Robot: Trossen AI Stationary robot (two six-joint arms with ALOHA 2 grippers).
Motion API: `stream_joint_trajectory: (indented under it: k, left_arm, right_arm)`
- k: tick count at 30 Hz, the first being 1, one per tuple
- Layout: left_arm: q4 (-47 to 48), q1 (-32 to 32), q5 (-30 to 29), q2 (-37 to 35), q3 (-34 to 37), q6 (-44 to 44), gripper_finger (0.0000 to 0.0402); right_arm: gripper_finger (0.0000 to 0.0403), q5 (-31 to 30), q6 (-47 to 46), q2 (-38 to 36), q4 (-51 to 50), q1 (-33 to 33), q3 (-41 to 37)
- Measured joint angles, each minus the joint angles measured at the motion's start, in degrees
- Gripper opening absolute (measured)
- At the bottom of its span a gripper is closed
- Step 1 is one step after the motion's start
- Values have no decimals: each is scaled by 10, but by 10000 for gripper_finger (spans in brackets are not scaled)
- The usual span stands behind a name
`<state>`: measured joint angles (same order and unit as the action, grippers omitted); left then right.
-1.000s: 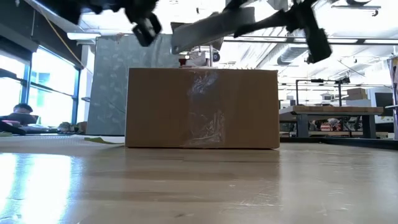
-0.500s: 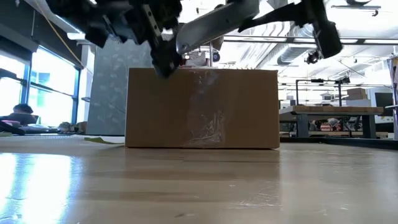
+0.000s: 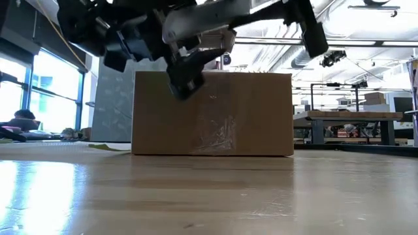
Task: Unpack boxes
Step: Prepare the silver cutter sliding the blade
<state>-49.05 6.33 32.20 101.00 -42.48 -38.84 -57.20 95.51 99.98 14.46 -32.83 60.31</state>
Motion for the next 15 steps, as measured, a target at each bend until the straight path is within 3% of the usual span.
stream_joint_trajectory:
  k: [8,15]
  left_arm:
    - [-49,1,51,7,0,29,244]
    - [-44,0,50,7,0,28,151]
  right_arm:
    - [112,-1,-8,0,6,-2,0]
    - [112,-11,-28,0,6,-3,0]
